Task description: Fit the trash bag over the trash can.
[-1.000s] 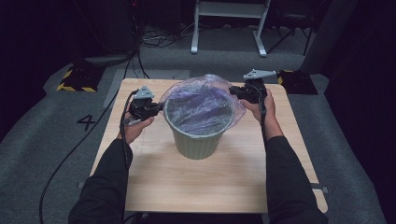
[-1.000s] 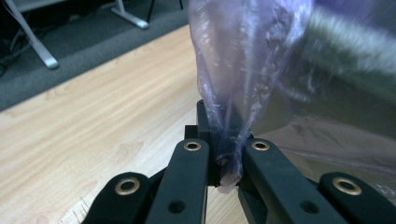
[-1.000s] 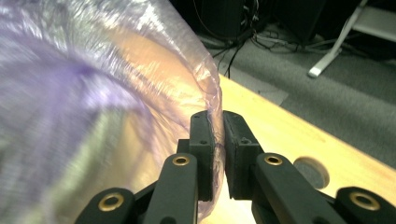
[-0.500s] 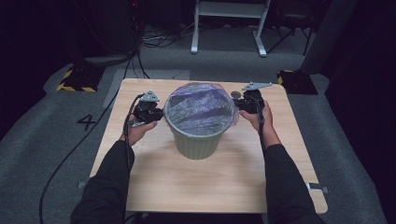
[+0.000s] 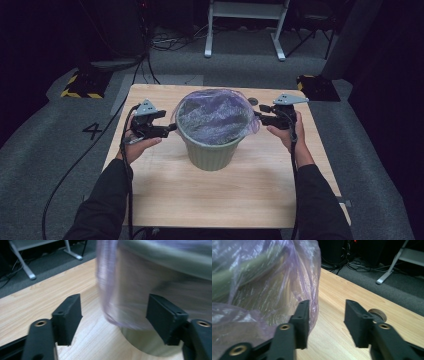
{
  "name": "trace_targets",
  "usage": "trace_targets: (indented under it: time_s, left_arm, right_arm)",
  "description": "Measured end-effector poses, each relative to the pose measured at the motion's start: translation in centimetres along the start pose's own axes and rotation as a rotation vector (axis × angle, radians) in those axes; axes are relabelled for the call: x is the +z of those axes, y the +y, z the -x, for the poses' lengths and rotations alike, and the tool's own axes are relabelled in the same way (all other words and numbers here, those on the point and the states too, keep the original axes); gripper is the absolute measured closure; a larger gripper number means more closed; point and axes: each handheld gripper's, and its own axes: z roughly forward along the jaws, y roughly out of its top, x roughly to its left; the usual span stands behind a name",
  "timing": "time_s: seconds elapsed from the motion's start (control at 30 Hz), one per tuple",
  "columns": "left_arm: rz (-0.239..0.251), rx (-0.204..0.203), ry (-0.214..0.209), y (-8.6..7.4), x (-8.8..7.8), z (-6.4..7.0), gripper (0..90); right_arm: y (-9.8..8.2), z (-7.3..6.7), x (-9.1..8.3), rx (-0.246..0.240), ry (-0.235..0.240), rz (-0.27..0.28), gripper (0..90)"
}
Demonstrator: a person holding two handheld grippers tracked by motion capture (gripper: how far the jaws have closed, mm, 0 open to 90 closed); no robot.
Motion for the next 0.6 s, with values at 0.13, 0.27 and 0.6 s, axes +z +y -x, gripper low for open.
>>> trace_targets:
  time_s: [0.13, 0.27, 0.6]
  left_arm:
    - [0.034, 0.044, -0.029, -0.1, -1.7, 1.1, 22.0]
    - [0.043, 0.110, -0.085, 0.3, -2.2, 2.7, 19.6]
    - [0.027, 0.187, -0.120, 0.7, -2.1, 4.3, 43.2]
  right_arm:
    - [-0.1, -0.3, -1.4, -0.047, -0.006, -0.001, 45.6]
    - [-0.2, -0.7, -2.4, -0.088, 0.000, -0.002, 39.3]
    - [-0.1, -2.1, -5.2, -0.176, 0.034, 0.012, 33.1]
